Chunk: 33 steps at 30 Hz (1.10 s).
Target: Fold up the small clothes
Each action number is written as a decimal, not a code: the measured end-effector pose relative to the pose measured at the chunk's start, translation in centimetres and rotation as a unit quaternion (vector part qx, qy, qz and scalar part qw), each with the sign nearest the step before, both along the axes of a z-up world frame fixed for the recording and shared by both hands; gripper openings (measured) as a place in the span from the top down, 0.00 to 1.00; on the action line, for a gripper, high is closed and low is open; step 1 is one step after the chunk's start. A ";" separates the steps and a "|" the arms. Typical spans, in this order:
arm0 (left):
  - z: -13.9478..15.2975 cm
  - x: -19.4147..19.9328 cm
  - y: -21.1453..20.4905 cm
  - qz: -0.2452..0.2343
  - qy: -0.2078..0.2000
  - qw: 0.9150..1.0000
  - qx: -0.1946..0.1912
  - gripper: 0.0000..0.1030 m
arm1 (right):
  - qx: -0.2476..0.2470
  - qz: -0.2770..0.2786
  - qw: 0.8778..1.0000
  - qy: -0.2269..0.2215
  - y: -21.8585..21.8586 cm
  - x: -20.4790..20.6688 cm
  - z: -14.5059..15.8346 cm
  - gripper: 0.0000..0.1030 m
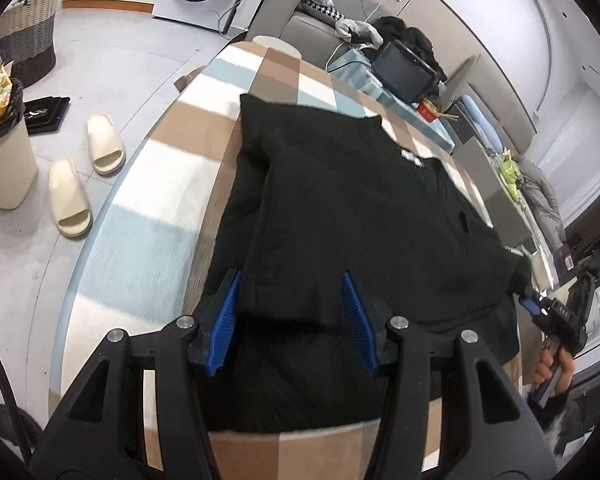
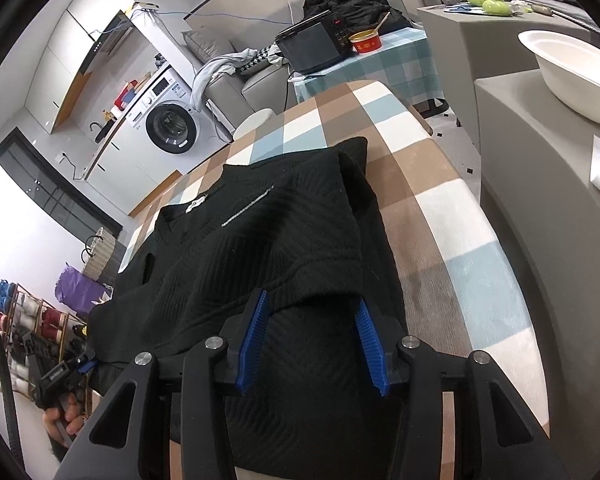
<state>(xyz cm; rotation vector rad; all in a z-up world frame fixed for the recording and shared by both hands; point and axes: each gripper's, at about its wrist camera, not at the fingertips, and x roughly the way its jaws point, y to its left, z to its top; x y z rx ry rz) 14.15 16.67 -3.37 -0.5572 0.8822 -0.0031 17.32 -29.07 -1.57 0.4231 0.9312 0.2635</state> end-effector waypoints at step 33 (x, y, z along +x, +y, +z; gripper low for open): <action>3.5 13.8 7.8 0.088 -0.061 0.994 -0.025 0.60 | 0.100 -0.093 0.990 -0.041 -2.9 14.2 2.2 0.80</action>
